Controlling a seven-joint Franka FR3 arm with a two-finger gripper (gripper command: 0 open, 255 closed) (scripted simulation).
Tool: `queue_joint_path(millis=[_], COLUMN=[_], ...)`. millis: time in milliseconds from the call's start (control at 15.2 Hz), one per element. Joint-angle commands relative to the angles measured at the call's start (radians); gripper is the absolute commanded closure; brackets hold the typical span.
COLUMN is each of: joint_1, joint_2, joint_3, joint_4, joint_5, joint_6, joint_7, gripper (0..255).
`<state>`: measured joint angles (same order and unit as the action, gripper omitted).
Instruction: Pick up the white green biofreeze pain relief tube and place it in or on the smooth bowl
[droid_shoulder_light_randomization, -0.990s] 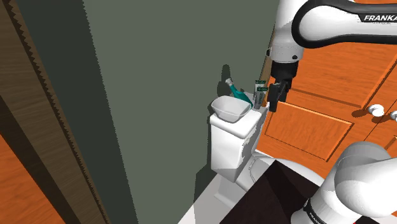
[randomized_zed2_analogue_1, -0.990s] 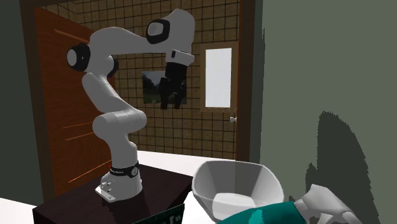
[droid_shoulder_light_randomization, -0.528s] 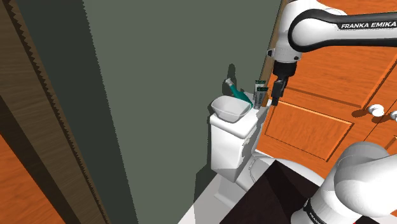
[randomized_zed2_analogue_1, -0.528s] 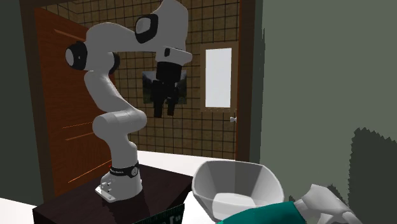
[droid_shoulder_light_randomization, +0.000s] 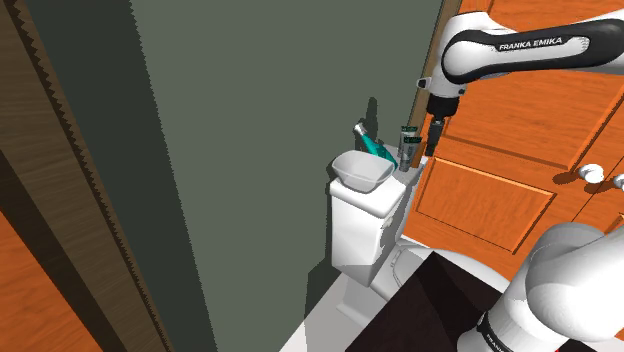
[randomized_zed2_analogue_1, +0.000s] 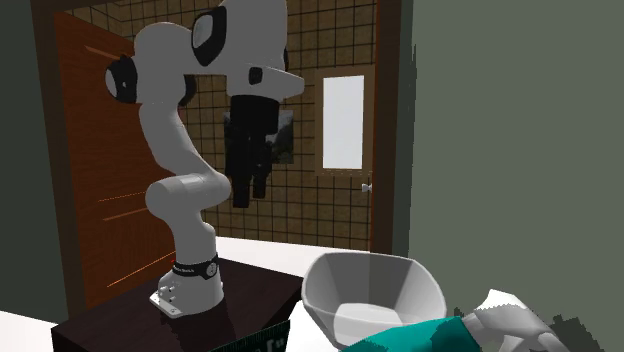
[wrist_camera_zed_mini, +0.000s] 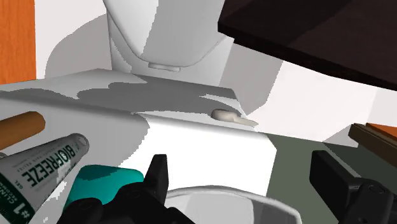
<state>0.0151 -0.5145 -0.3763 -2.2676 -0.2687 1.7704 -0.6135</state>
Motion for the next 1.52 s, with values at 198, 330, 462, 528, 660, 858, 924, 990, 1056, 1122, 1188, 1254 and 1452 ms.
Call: queue_joint_path(millis=[198,330,462,528,660,858,924,990,1056,1122,1188,1254,1452], joint_1=[0.029,0.042,0.052,0.055,0.056,0.029,0.013,-0.008,-0.015,-0.017,-0.017,-0.018,-0.019], joint_2=[0.169,0.244,0.326,0.369,0.462,0.61,0.661,0.711,0.72,0.722,0.726,0.729,0.741], joint_3=[-0.126,-0.173,-0.217,-0.238,-0.273,-0.303,-0.306,-0.305,-0.3,-0.298,-0.296,-0.295,-0.292], joint_4=[0.12,0.176,0.239,0.273,0.347,0.473,0.52,0.57,0.579,0.569,0.559,0.55,0.523], joint_5=[0.037,0.074,0.124,0.154,0.225,0.348,0.39,0.431,0.437,0.439,0.442,0.445,0.455], joint_6=[0.093,0.123,0.147,0.156,0.167,0.164,0.157,0.147,0.145,0.157,0.17,0.182,0.218], joint_7=[-0.211,-0.299,-0.392,-0.441,-0.54,-0.69,-0.737,-0.782,-0.789,-0.791,-0.793,-0.795,-0.801], gripper=[0,0,0,0,0,0,0,0,0,0,0,0,0])
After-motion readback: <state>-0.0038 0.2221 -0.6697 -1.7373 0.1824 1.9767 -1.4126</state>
